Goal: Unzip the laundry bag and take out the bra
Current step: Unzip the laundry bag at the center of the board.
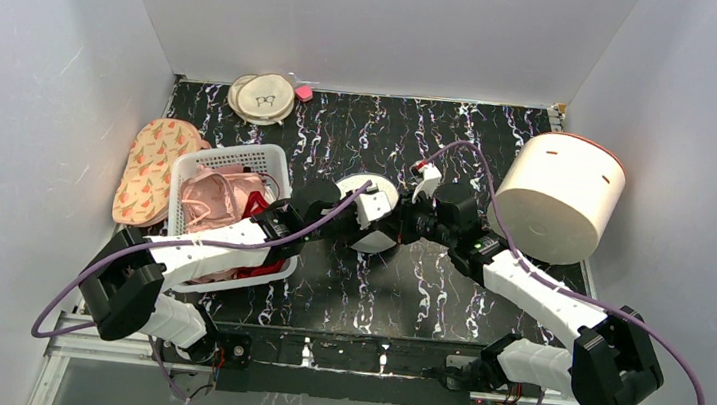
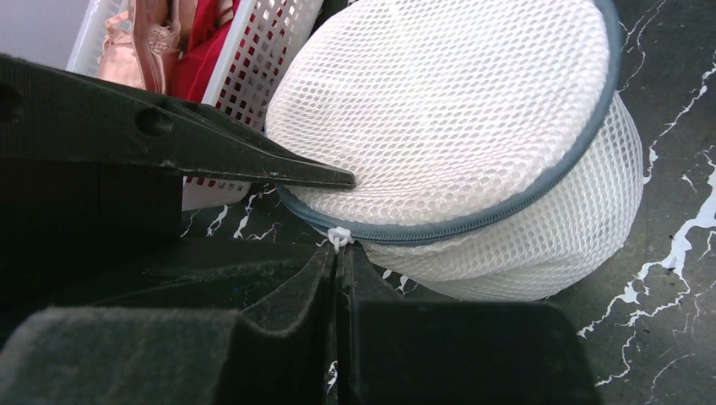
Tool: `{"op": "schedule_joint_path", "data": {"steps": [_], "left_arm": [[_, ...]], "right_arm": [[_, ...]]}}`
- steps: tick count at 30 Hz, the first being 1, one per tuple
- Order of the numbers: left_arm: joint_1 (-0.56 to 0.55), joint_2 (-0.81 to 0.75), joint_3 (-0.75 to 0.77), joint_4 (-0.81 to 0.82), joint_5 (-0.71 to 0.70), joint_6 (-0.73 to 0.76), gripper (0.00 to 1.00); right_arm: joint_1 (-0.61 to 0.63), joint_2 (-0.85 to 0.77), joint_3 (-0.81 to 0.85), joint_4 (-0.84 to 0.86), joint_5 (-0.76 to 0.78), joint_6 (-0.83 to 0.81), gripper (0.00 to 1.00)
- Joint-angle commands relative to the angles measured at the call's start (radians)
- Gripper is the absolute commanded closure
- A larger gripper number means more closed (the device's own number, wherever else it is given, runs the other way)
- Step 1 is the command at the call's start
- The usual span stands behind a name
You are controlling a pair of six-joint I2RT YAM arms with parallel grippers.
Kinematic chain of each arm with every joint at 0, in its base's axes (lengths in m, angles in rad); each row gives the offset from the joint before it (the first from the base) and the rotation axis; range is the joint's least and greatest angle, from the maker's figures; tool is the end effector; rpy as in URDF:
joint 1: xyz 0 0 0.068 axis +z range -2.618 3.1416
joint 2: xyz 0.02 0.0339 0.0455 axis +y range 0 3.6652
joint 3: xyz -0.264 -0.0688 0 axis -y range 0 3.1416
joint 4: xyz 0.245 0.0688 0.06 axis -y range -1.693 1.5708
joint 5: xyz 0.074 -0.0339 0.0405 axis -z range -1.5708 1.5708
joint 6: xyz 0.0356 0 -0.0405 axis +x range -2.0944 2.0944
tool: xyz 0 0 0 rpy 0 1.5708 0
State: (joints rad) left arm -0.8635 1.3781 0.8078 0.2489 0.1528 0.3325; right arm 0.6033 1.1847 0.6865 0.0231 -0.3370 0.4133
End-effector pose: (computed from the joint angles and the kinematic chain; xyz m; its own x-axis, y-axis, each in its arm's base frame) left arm 0.1984 -0.2404 0.2564 0.0818 0.4008 -0.9125 0.8658 0.4249 0.2642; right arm 0.2076 0.1573 0.2445 -0.6573 0.0074 -0.7536 -0.5608 0.6632 0.4957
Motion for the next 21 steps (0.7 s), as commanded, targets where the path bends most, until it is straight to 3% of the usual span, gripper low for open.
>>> {"op": "schedule_joint_path", "data": {"steps": [1, 3, 6, 9, 21], "left_arm": [[-0.001, -0.019, 0.033, 0.020, -0.038, 0.026, 0.67], [-0.001, -0.017, 0.033, 0.018, -0.046, 0.032, 0.67], [-0.002, -0.015, 0.030, 0.019, -0.050, 0.038, 0.57], [-0.001, -0.014, 0.032, 0.020, -0.044, 0.036, 0.55], [-0.001, 0.002, 0.040, 0.010, -0.049, 0.041, 0.84]], "right_arm": [[0.014, -0.011, 0.024, 0.026, 0.008, -0.005, 1.00], [0.014, -0.017, 0.021, 0.020, 0.021, -0.012, 1.00], [0.013, -0.020, 0.019, 0.012, 0.028, -0.017, 1.00], [0.014, -0.018, 0.019, 0.013, 0.022, -0.017, 1.00], [0.013, -0.030, 0.030, -0.021, 0.077, -0.029, 1.00]]}}
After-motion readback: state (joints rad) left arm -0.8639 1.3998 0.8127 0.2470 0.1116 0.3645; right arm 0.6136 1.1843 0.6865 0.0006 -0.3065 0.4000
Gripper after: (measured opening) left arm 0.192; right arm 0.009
